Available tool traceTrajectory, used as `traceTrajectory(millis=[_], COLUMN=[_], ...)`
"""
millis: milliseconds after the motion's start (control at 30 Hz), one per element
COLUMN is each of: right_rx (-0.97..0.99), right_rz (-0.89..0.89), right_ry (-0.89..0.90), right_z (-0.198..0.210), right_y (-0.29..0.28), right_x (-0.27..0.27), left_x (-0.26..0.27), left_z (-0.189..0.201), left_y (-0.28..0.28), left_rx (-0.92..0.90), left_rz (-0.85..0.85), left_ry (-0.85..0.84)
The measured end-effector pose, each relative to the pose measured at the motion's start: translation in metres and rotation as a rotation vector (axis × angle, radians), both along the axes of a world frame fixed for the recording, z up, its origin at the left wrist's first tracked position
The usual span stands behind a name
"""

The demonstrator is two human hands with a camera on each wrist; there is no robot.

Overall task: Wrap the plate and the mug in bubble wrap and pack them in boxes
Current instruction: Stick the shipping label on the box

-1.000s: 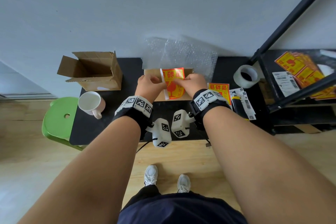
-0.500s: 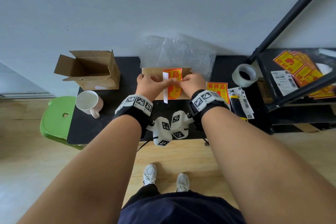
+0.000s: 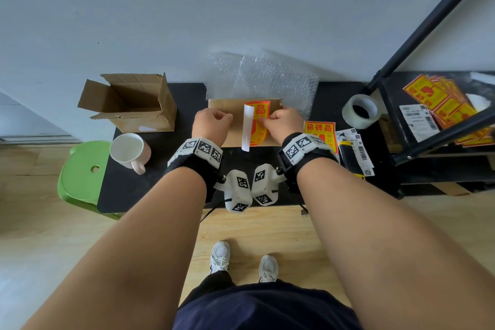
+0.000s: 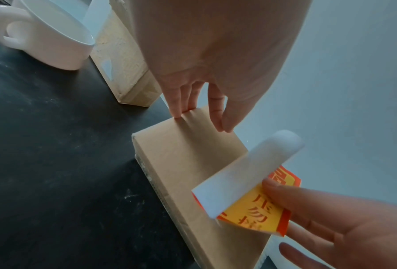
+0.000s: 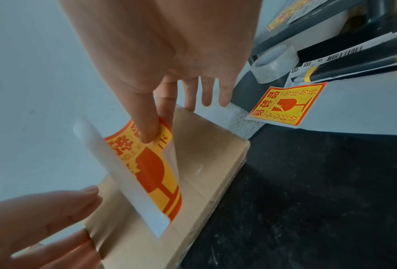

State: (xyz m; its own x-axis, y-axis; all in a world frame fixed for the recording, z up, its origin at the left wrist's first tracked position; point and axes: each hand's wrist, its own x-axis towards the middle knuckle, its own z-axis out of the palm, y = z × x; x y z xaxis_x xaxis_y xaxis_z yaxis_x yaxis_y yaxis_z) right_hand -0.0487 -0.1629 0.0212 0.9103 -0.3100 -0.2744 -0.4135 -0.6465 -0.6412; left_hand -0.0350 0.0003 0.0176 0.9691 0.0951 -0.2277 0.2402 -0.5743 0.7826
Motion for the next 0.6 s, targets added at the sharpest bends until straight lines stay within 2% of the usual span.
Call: traceTrajectory(millis=[167, 333, 600], right_rx=[-0.015, -0.018, 0.002], right_rz=[0.018, 0.028, -0.001], right_ry=[0.018, 0.008, 0.002], right_z=[-0.003, 0.0, -0.005], right_y=[0.001, 0.001, 0.0], right_x=[0.005, 0.004, 0.003], left_x=[0.003, 0.005, 0.004], left_z=[0.001, -0.009, -0.006], left_y=[-0.006, -0.007, 0.003], left_rx=[-0.104, 0.027, -0.012], left_rz=[0.008, -0.054, -0.01], left_ry=[0.045, 0.042, -0.006])
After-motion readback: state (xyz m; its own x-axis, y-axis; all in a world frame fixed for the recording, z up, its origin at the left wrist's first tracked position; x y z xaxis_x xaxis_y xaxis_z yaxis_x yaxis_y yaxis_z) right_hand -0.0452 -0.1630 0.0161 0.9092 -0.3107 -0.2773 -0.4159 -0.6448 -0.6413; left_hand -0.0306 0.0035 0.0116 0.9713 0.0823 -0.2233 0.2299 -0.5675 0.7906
